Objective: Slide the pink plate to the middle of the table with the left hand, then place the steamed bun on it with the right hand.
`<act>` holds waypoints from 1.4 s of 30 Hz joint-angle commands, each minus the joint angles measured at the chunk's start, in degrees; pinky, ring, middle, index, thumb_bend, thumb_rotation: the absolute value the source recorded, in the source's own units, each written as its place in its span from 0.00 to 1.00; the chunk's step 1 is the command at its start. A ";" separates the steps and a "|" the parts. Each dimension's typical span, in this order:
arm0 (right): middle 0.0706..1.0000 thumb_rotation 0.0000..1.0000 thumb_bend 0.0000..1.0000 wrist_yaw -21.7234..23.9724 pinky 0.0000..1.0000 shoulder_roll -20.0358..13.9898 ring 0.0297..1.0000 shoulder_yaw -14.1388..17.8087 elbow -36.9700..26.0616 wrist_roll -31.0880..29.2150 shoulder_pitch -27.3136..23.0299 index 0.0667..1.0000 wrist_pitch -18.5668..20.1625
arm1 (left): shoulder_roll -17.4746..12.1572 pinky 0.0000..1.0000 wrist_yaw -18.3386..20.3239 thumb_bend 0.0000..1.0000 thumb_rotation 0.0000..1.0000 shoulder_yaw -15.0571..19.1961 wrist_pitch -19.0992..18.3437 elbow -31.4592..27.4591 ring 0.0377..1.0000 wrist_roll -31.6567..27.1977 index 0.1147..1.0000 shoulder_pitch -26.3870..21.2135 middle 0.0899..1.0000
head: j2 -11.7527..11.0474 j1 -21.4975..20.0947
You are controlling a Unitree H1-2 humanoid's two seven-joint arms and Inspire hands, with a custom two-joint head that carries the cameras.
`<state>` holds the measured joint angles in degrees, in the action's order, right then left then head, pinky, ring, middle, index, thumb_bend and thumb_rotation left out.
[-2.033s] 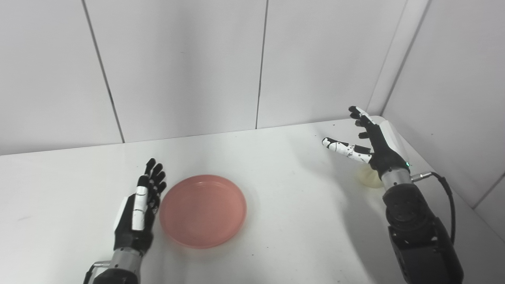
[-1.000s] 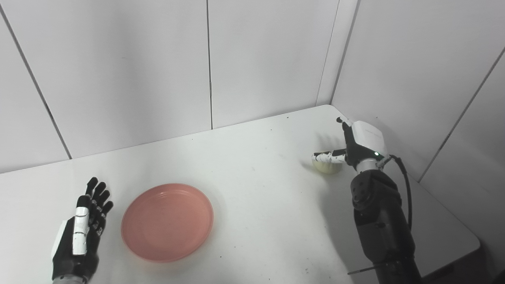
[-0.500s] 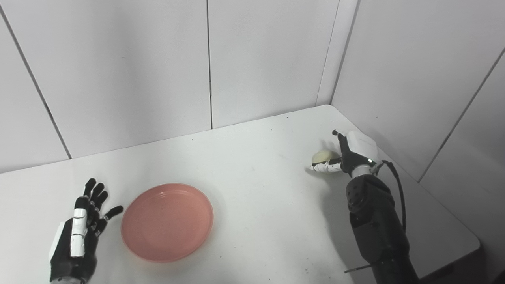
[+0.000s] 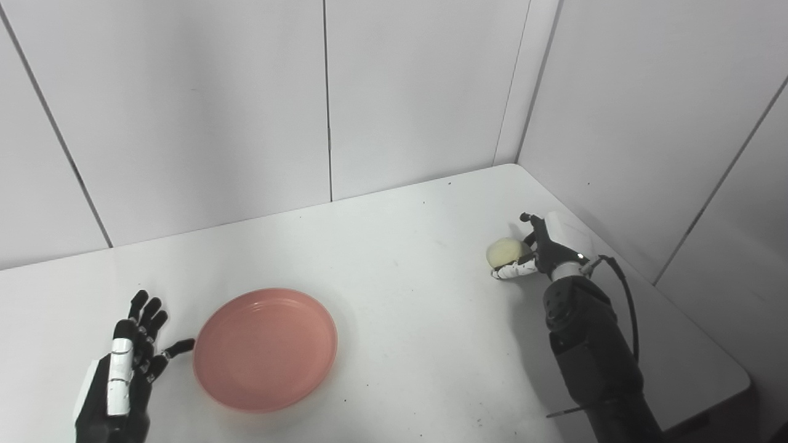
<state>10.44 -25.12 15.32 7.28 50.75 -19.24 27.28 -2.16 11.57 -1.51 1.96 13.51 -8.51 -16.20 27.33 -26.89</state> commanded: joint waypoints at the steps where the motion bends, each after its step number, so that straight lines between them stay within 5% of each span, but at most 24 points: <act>1: 0.61 0.13 0.79 -0.68 0.47 -1.44 0.53 0.22 0.20 -0.14 -1.56 0.77 -0.37 | 0.05 0.71 0.49 0.67 1.00 0.24 0.22 0.68 1.00 -0.77 1.00 1.07 1.00 | 0.02 0.16; 3: 0.58 0.11 0.77 -0.67 0.45 -1.39 0.50 0.54 0.44 -0.37 -1.69 0.76 -0.36 | 0.12 0.68 0.40 0.67 1.00 0.20 0.03 0.53 1.00 -0.69 1.00 1.09 1.00 | 0.23 0.24; 5: 0.47 0.02 0.61 -0.14 0.41 -1.09 0.44 1.27 0.62 0.19 -2.01 0.72 -0.37 | 0.15 0.61 0.38 0.68 1.00 0.06 -0.36 0.29 1.00 -0.55 1.00 1.14 1.00 | 0.47 0.39; 7: 0.44 0.00 0.57 0.61 0.32 -0.48 0.35 2.10 -0.87 0.51 -2.02 0.66 -0.37 | 0.21 0.79 0.43 0.68 1.00 -0.10 -0.25 0.31 1.00 -0.39 1.00 1.11 1.00 | 0.58 0.63; 8: 0.44 0.00 0.56 0.33 0.36 -0.48 0.39 2.20 -1.46 -0.44 -1.86 0.64 -0.37 | 0.30 0.86 0.42 0.67 1.00 -0.11 -0.30 0.29 1.00 -0.46 1.00 1.10 1.00 | 0.55 0.73; 10: 0.43 0.00 0.53 -0.51 0.43 -0.65 0.45 2.27 -1.80 -1.99 -1.65 0.52 -0.37 | 0.49 0.75 0.41 0.67 1.00 -0.12 -0.42 0.28 1.00 -0.56 1.00 1.09 1.00 | 0.68 1.07; 11: 0.43 0.00 0.52 -1.44 0.43 -0.96 0.46 2.09 -1.56 -3.16 -1.55 0.49 -0.42 | 0.75 0.86 0.10 0.66 1.00 -0.07 -0.23 0.36 1.00 -0.41 1.00 1.06 1.00 | 0.82 1.72; 13: 0.44 0.00 0.52 -3.67 0.42 -1.61 0.47 1.67 -1.00 -5.36 -1.36 0.47 -1.01 | 1.30 0.89 -0.31 0.66 1.00 -0.11 0.29 0.59 1.00 -0.13 1.00 1.00 1.00 | 1.10 3.59; 15: 0.44 0.00 0.52 -5.17 0.37 -2.10 0.43 1.18 -1.01 -6.74 -1.31 0.47 -1.09 | 1.62 0.98 -0.26 0.68 1.00 -0.34 1.04 1.19 1.00 0.17 1.00 0.85 1.00 | 1.35 5.50; 19: 0.43 0.00 0.52 -7.05 0.34 -2.63 0.40 1.02 -2.13 -9.38 -1.68 0.48 -0.70 | 2.99 1.00 -1.39 0.71 1.00 -1.01 2.07 1.80 1.00 1.56 1.00 0.76 1.00 | 1.93 11.22; 29: 0.42 0.00 0.52 -10.12 0.35 -2.84 0.39 -0.23 -6.80 -22.24 -0.59 0.48 -11.44 | 7.47 1.00 -5.16 0.66 1.00 -3.20 6.04 3.85 1.00 6.27 1.00 0.18 1.00 | 2.45 24.20; 42: 0.43 0.00 0.52 -5.69 0.30 -1.76 0.34 -7.44 -15.75 -32.51 0.86 0.46 -18.04 | 10.41 1.00 -10.32 0.71 1.00 -4.88 8.06 7.03 1.00 11.87 1.00 -0.90 1.00 | 3.40 29.16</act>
<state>4.48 -26.02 7.88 -6.09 19.19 -17.24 12.56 7.41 1.86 -5.66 7.81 18.41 2.83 -18.21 30.67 2.19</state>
